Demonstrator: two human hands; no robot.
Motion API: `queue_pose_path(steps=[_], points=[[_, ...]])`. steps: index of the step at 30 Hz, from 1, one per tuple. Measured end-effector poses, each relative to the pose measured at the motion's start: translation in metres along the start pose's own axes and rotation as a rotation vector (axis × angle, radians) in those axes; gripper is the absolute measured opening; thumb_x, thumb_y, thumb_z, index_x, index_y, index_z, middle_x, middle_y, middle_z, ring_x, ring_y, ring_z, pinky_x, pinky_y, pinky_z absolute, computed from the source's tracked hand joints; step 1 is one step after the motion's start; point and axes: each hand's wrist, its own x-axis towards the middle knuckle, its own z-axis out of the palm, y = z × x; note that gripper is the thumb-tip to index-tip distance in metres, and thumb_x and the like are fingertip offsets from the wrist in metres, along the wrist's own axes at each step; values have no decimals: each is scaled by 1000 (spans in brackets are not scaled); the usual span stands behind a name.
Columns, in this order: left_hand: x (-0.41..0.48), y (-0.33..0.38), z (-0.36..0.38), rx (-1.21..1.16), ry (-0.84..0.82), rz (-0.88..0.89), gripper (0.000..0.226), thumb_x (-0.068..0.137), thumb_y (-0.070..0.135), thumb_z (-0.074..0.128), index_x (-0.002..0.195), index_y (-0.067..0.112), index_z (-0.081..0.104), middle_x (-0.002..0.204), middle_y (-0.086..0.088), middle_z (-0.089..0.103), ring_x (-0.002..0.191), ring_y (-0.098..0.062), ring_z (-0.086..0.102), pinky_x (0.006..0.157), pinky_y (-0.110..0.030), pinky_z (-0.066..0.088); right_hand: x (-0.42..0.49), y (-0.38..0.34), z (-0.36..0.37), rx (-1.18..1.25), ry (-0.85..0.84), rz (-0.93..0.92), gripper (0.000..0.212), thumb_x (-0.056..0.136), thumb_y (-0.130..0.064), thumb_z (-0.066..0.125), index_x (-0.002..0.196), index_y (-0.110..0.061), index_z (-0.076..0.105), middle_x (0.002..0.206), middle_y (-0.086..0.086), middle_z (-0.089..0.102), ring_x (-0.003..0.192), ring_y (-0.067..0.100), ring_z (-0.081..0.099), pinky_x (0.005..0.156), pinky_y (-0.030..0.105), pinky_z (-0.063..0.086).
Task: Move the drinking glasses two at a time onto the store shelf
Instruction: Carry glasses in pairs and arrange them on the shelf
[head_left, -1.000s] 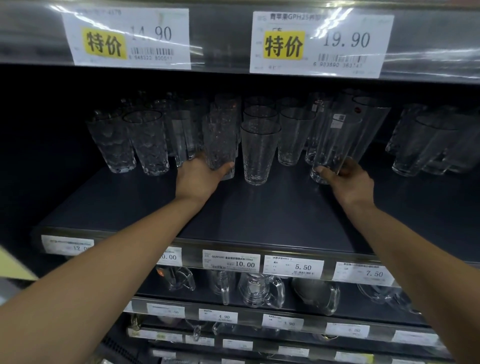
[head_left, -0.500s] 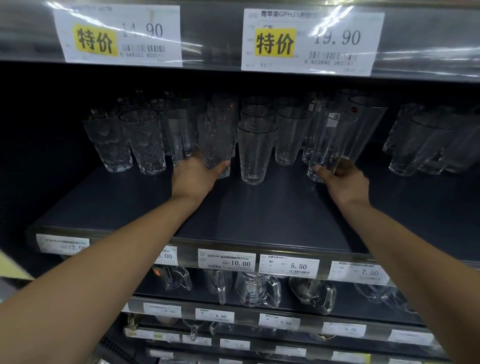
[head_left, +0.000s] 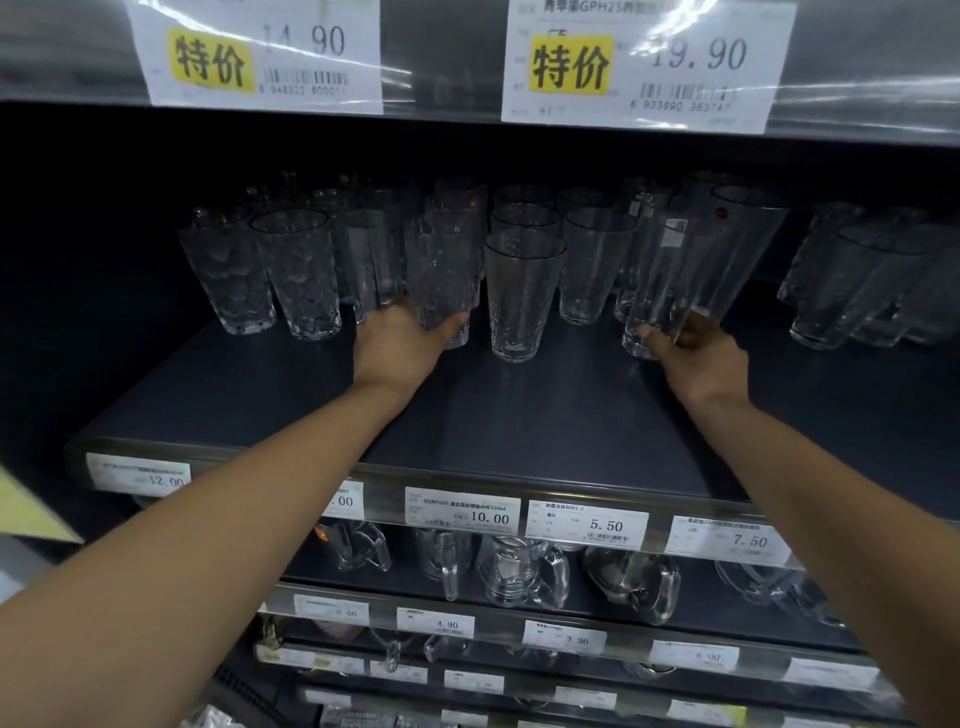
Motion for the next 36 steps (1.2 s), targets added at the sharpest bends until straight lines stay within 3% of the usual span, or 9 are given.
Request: queue_pose_path(steps=[11, 18, 25, 32, 36], points=[[-1, -1, 0, -17, -6, 1, 70, 82, 65, 63, 102, -1, 66, 101, -21, 70, 99, -37, 65, 77, -37, 54, 1, 0, 3, -86, -29, -9, 41, 97, -41, 58, 131, -18, 59, 127, 6, 66, 124, 26, 56, 88, 18, 32], [0, 0, -1, -3, -9, -3, 72, 81, 66, 63, 105, -2, 66, 104, -23, 70, 101, -39, 65, 79, -40, 54, 3, -2, 5, -164, -31, -15, 43, 101, -38, 51, 136, -14, 52, 133, 10, 62, 125, 32, 54, 95, 28, 39], [0, -2, -1, -37, -23, -15, 73, 81, 67, 62, 110, 1, 67, 108, -20, 70, 106, -38, 63, 84, -37, 51, 3, -2, 4, -141, -22, 13, 42, 100, -36, 53, 135, -13, 52, 134, 11, 61, 126, 31, 53, 92, 24, 36], [-4, -13, -8, -89, -54, 33, 61, 81, 62, 65, 110, 10, 72, 105, -10, 74, 102, -30, 66, 81, -29, 48, 0, -6, 3, -137, -22, 35, 43, 98, -40, 54, 135, -18, 54, 136, 8, 59, 127, 32, 51, 88, 22, 33], [1, -20, -21, -92, -240, 47, 41, 86, 49, 63, 100, 12, 75, 100, -6, 74, 96, -25, 68, 75, -25, 49, -15, -12, -2, -34, -55, 90, 52, 93, -44, 62, 139, -23, 48, 137, -1, 59, 129, 24, 51, 96, 23, 35]])
